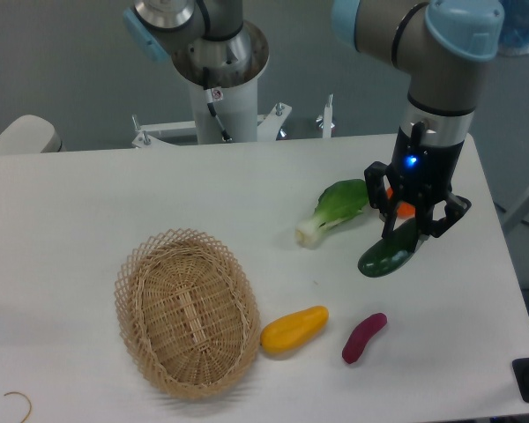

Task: Place the cucumber in the basket
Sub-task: 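Grasp the green cucumber with the gripper and lift it off the table, then carry the held cucumber over the wicker basket, then lower the cucumber into the basket and open the gripper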

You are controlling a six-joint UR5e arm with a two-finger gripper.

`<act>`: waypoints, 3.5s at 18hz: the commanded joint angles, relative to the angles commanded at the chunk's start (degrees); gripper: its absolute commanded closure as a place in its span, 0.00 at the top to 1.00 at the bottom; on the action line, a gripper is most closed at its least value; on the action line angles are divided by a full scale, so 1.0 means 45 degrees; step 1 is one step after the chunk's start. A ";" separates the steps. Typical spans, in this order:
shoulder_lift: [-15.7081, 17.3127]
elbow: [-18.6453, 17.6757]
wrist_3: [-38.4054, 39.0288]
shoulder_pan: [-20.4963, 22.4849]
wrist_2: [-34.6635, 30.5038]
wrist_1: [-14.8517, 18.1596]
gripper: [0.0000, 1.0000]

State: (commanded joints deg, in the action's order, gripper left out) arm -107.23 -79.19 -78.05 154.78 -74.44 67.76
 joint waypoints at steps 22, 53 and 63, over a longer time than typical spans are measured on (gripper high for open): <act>0.0390 -0.1678 0.7820 -0.4041 -0.2305 -0.0292 0.14; -0.1778 -0.2872 1.4043 -0.7480 -0.4492 -0.3789 1.00; -0.1174 -0.0841 1.0455 -0.6311 -0.4941 -0.3633 1.00</act>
State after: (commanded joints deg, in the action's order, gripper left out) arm -112.51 -82.97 -31.00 126.37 -96.68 51.42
